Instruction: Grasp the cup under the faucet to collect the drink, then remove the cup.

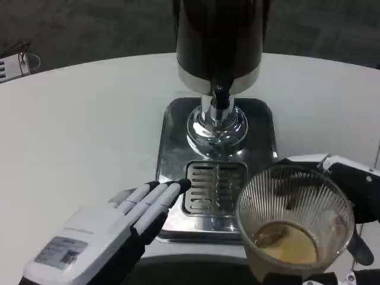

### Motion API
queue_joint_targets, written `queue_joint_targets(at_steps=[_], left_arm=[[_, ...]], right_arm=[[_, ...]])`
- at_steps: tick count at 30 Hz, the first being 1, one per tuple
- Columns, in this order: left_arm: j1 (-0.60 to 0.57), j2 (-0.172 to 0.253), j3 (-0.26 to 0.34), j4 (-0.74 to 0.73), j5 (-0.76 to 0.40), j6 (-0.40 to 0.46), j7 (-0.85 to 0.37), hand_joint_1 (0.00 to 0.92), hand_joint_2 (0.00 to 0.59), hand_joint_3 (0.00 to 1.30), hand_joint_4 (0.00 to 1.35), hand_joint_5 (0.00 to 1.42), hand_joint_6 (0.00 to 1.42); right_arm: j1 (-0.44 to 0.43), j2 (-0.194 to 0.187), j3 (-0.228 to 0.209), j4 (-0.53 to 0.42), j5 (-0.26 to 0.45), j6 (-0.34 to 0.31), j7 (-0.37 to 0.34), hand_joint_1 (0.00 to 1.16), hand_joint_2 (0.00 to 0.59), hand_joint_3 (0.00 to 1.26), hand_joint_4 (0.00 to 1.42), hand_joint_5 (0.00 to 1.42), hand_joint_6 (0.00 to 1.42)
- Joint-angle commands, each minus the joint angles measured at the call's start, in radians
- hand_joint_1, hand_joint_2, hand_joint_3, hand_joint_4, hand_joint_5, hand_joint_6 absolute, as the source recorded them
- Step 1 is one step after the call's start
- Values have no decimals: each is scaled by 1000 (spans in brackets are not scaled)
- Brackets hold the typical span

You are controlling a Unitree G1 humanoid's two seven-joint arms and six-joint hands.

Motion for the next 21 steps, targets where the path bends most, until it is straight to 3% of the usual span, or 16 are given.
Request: queue_joint_targets(at_steps=[1,21], left_arm=[[-2,-1,-6,-8,2,12,-16,0,67,0,0,0,41],[-27,8,-32,17,6,31,-31,0,67,0,0,0,40]], right_arm=[[-1,6,-6,-19,21,-41,-1,942,211,1179,1381,1424,1424],[-1,4,-10,2,24,-47,2,941,211,1168,1381,1424,1424]])
